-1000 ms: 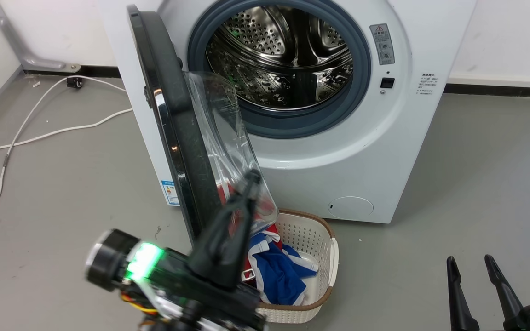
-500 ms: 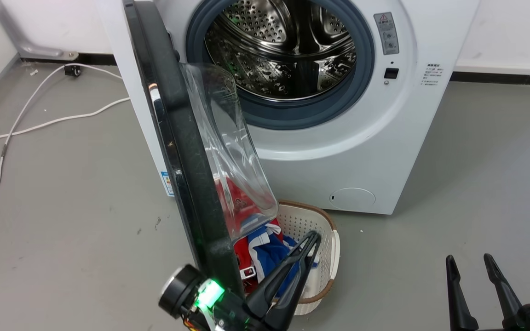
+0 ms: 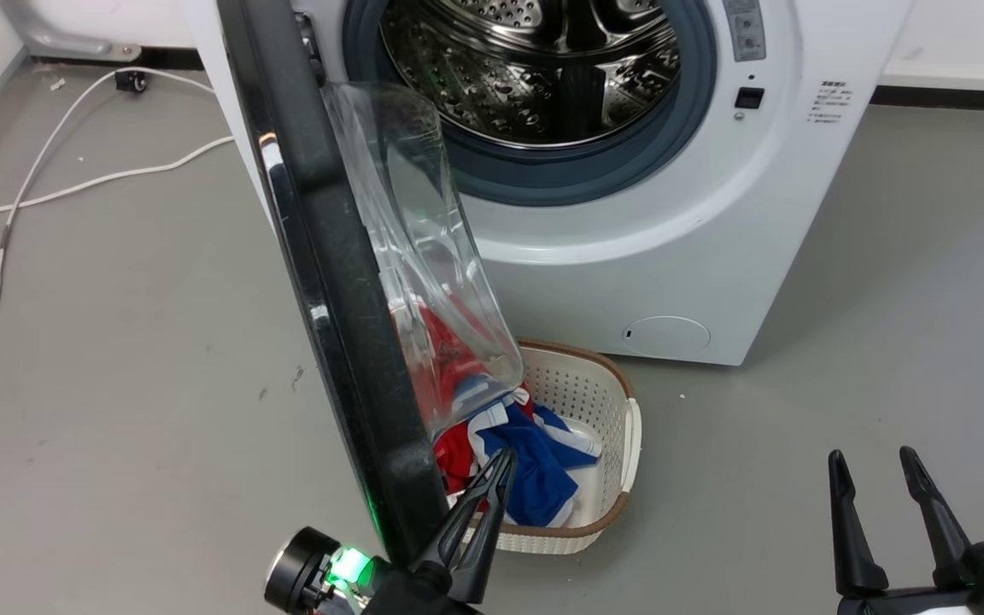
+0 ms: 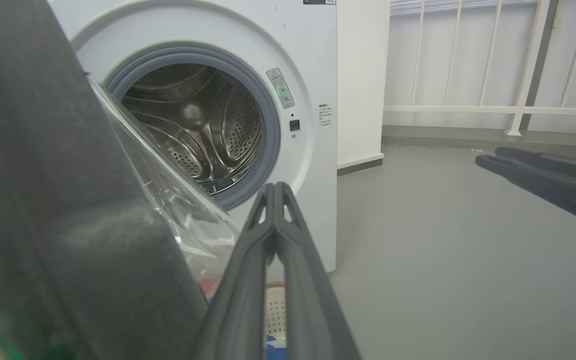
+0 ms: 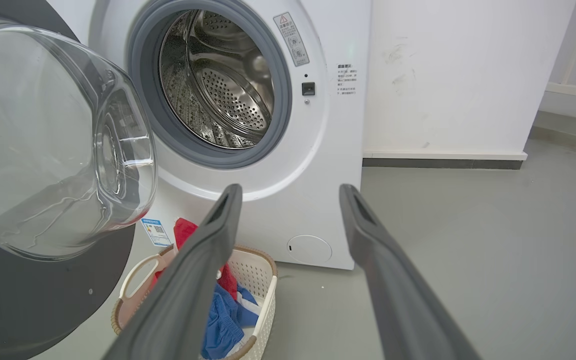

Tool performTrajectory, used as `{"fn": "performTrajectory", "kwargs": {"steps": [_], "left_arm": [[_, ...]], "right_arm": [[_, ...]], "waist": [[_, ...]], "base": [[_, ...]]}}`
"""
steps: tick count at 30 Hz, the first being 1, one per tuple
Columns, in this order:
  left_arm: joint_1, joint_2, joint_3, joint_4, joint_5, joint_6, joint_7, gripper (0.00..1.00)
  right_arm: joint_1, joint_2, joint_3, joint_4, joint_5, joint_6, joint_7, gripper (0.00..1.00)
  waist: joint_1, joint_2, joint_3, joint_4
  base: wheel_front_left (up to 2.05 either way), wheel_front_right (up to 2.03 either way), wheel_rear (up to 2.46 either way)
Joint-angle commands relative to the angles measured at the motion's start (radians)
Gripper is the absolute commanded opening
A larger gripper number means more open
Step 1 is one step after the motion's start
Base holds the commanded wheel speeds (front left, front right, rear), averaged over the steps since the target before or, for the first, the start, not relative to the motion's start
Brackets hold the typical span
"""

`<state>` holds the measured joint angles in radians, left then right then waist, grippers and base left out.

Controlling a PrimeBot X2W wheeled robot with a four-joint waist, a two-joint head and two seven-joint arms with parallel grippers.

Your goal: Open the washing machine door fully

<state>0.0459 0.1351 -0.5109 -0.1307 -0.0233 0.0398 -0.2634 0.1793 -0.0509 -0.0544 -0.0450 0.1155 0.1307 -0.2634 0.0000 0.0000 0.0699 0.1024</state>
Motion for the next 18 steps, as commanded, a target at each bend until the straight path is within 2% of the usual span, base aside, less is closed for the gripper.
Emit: {"fn": "performTrajectory", "kwargs": {"steps": [1,10,18], "left_arm": [[0.004,-0.001,0.005,0.008,-0.004,0.006,-0.002,0.0],[0.036,0.001,0.075,0.06,-0.022,0.034,0.0,0.0],[0.087,0.011,0.167,0.04,-0.032,0.073,0.0,0.0]], "right_arm": [[-0.012,0.001,0.0,0.001,-0.005,0.0,-0.002,1.0],[-0.012,0.001,0.0,0.013,0.001,0.0,-0.002,1.0],[0.002,0.001,-0.004,0.016,-0.002,0.0,-0.002,1.0]], "waist": [[0.0,0.0,0.004,0.005],[0.0,0.0,0.008,0.034],[0.0,0.0,0.01,0.075]], "base": [[0.0,0.0,0.0],[0.0,0.0,0.0],[0.0,0.0,0.0]]}}
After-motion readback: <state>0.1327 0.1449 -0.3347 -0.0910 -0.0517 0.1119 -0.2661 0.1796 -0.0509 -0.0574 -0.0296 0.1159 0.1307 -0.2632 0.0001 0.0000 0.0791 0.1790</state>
